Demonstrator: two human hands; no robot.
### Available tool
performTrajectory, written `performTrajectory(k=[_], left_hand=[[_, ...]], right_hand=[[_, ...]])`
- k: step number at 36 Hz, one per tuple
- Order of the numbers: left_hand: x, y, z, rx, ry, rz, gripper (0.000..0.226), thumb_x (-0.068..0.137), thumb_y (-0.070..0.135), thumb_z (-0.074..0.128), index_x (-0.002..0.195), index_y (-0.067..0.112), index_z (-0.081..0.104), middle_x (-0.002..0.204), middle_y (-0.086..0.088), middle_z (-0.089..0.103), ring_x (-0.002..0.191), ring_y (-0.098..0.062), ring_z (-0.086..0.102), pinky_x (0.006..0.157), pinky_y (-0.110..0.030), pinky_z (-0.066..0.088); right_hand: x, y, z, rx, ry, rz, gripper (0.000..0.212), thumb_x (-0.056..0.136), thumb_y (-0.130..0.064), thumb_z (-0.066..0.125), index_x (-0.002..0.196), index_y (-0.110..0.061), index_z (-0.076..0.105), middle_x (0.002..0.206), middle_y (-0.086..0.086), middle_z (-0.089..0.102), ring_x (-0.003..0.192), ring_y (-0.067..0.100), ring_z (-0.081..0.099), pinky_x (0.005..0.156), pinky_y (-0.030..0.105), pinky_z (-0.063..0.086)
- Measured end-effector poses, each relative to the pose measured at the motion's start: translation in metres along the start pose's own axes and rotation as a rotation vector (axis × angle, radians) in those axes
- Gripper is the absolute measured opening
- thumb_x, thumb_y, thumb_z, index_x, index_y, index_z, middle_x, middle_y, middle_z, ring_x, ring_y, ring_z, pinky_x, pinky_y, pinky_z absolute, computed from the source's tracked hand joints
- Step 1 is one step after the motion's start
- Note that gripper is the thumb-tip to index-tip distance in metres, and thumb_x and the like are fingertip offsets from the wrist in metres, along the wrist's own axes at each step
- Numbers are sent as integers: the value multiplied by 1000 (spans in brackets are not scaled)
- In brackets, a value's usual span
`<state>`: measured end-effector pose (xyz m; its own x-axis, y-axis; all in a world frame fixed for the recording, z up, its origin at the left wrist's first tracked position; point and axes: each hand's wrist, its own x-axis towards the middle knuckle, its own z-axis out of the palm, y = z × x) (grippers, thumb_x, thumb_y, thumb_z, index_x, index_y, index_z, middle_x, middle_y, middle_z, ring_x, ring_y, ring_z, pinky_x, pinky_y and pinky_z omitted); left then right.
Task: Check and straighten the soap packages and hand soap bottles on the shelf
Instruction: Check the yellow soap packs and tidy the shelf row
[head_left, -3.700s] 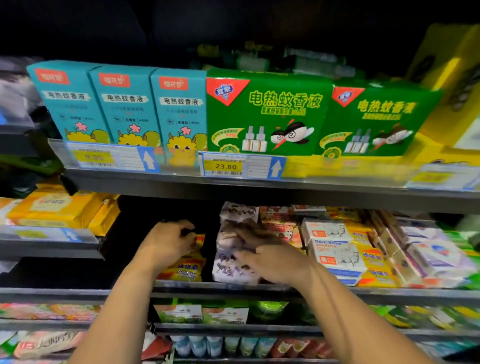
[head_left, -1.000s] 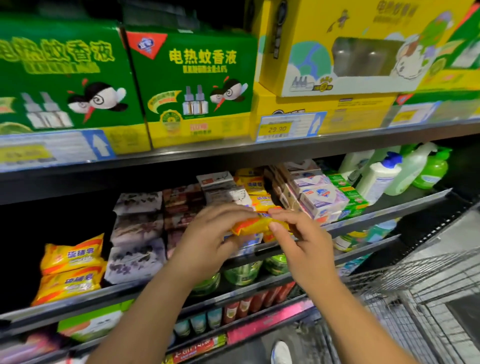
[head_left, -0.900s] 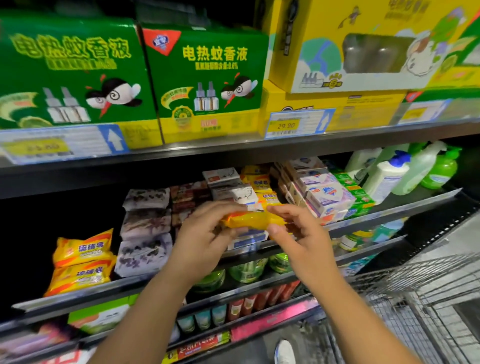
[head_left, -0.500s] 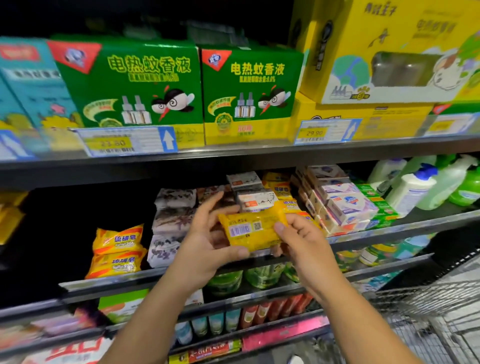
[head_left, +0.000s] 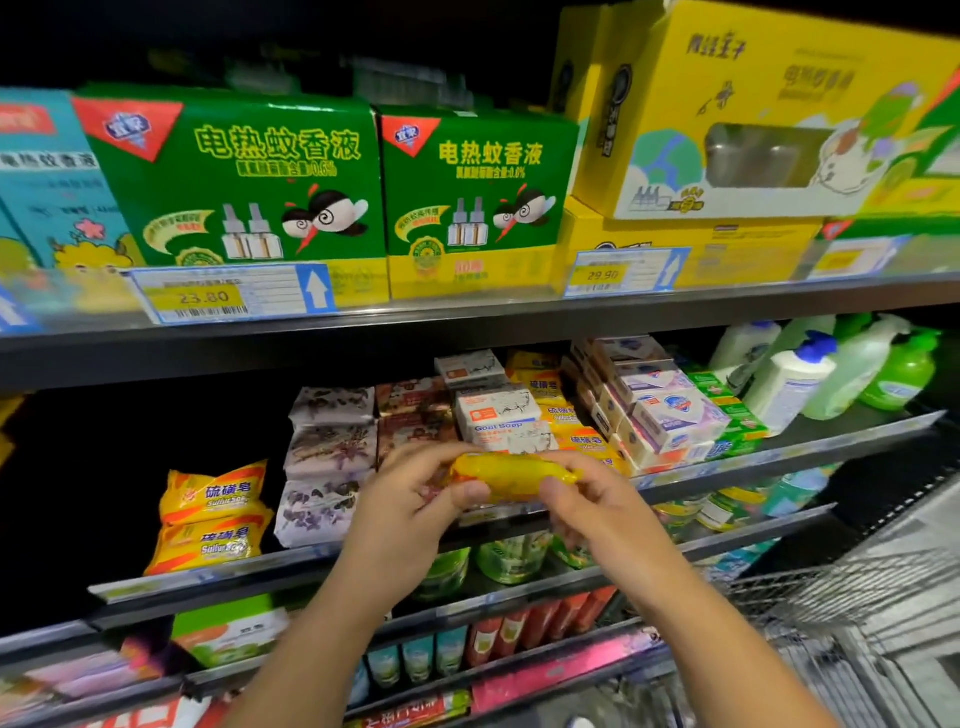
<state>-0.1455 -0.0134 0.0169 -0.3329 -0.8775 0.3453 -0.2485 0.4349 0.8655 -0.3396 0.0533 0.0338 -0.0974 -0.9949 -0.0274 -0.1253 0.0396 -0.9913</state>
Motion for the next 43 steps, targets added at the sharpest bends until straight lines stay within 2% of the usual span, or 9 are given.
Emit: performTrajectory(k=[6, 10, 13, 20, 27, 32, 35, 38, 43], left_hand=[[1, 16, 12, -427, -56, -241, 26, 77, 34, 67, 102, 24, 66, 93, 16, 73, 84, -3, 69, 65, -15, 52], [1, 12, 16, -550, -112, -262, 38, 78, 22, 70, 116, 19, 63, 105, 3, 73, 94, -12, 70, 70, -22, 55], [2, 6, 14, -605, -202, -218, 64, 73, 5, 76, 132, 22, 54, 125, 2, 64, 109, -19, 67, 80, -29, 58], [5, -8, 0, -251, -496, -51, 68, 83, -11, 69, 129, 38, 62, 146, 25, 35, 132, -4, 48, 94, -34, 54], [14, -13, 11, -95, -239, 119, 35, 82, 21, 73, 113, 38, 71, 143, 20, 42, 135, -4, 41, 98, -25, 50], [15, -5, 16, -112, -192, -23, 21, 89, 46, 66, 104, 58, 58, 105, 27, 64, 98, 1, 62, 80, -21, 50], [17, -7, 19, -166, -159, -75, 22, 81, 61, 58, 101, 51, 58, 96, 16, 67, 87, -7, 65, 81, -41, 55], [20, -1, 22, -219, -146, -70, 26, 80, 62, 56, 103, 50, 59, 92, 13, 68, 82, -12, 65, 77, -45, 56], [27, 14, 28, -282, -73, -23, 28, 77, 52, 71, 102, 43, 62, 84, 14, 66, 73, -5, 60, 66, -24, 50]], right_hand=[[-3, 2, -6, -53, 71, -56, 25, 83, -32, 71, 104, -18, 73, 106, 1, 71, 97, 13, 67, 78, 16, 50], [-3, 3, -7, 147, 25, -2, 31, 87, -23, 66, 117, -17, 64, 104, 5, 75, 94, 19, 71, 68, 30, 56], [-2, 3, -5, 218, 53, 6, 33, 87, -27, 65, 117, -14, 63, 103, 7, 74, 81, 17, 69, 57, 25, 51], [3, 2, -14, 456, 117, 197, 45, 83, -27, 69, 123, -10, 55, 95, 16, 67, 53, 19, 61, 44, 22, 50], [5, -3, -15, 332, 73, 164, 36, 91, -41, 57, 124, -26, 57, 79, 20, 68, 55, 25, 61, 47, 27, 50], [7, -7, -24, 286, -75, 141, 48, 87, -47, 66, 122, -16, 61, 83, 19, 66, 71, 29, 66, 61, 32, 57], [11, -4, -30, 57, -101, 92, 41, 81, -28, 75, 119, -21, 64, 72, 9, 62, 69, 24, 65, 61, 30, 54], [17, 1, -32, -137, -62, -18, 12, 83, -25, 81, 89, -26, 71, 66, 2, 45, 62, 19, 48, 58, 31, 41], [22, 2, -24, -376, 42, -116, 20, 71, -31, 89, 81, -24, 73, 93, 9, 59, 89, 20, 57, 77, 30, 47]])
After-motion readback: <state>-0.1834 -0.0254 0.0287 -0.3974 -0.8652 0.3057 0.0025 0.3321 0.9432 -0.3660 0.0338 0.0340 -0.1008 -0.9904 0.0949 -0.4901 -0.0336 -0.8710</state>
